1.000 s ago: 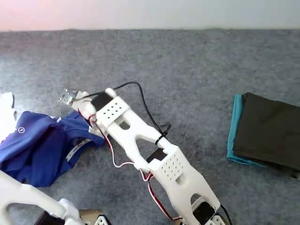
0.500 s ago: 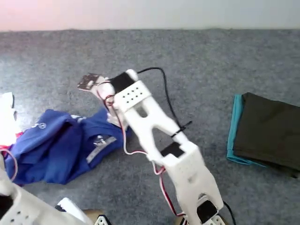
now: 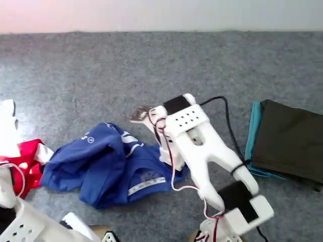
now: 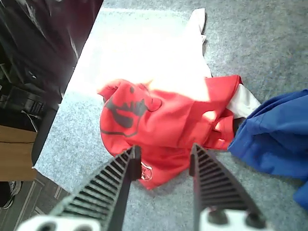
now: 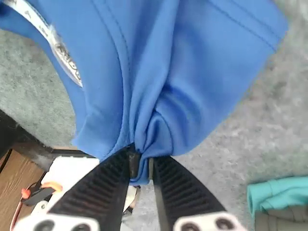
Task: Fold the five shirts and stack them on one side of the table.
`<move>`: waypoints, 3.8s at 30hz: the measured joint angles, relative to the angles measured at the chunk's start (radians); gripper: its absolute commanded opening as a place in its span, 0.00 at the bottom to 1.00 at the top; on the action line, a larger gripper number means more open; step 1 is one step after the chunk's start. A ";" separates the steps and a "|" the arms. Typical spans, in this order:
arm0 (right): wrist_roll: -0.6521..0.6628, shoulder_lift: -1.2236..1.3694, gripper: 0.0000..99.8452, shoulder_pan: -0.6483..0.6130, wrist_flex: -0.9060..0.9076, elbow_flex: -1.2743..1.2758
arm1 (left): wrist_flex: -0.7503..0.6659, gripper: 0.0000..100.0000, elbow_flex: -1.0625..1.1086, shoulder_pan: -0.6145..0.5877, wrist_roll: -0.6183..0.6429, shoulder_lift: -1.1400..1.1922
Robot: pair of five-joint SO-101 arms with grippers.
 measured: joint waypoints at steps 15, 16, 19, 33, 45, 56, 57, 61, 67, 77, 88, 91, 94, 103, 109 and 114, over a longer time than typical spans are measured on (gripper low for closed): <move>-0.282 0.031 0.33 0.015 -0.114 -0.173 | 0.000 0.17 0.034 0.052 0.000 -0.005; -0.295 0.075 0.33 0.015 -0.137 -0.190 | 0.000 0.17 0.034 0.052 0.003 -0.005; -0.334 0.233 0.33 0.015 -0.169 -0.262 | 0.000 0.17 0.034 0.052 0.021 -0.005; -0.377 0.844 0.32 0.018 0.000 -0.824 | 0.000 0.17 0.034 0.052 0.026 -0.005; -0.377 0.907 0.13 -0.051 0.000 -0.870 | -0.031 0.17 0.117 0.054 0.026 -0.005; -0.284 0.914 0.01 -0.009 0.003 -0.865 | -0.048 0.17 0.117 0.057 0.026 -0.005; -0.270 0.891 0.01 -0.003 0.003 -0.852 | -0.048 0.17 0.117 0.057 0.026 -0.005; -0.172 0.790 0.01 0.018 0.003 -0.848 | -0.048 0.17 0.117 0.057 0.026 -0.005; 0.066 0.479 0.01 0.071 0.003 -0.848 | -0.048 0.17 0.110 0.057 0.029 -0.005; 0.305 -0.072 0.01 0.169 -0.084 -0.848 | -0.091 0.17 -0.009 0.057 0.272 -0.005; 0.698 -0.427 0.01 0.149 -0.457 -0.848 | -0.091 0.17 -0.020 0.057 0.367 -0.005; 0.776 -0.465 0.01 0.149 -0.539 -0.848 | -0.054 0.17 -0.083 0.057 0.368 -0.006; 0.845 -0.499 0.01 0.149 -0.626 -0.848 | -0.014 0.17 -0.146 0.114 0.368 -0.014; 1.100 -0.517 0.01 0.015 -0.829 -0.848 | 0.000 0.17 -0.195 0.295 0.497 -0.014; 1.112 -0.446 0.01 -0.006 -0.896 -0.848 | 0.000 0.17 -0.195 0.310 0.514 -0.014; 1.122 -0.331 0.01 -0.006 -1.088 -0.848 | 0.002 0.17 -0.195 0.310 0.514 -0.014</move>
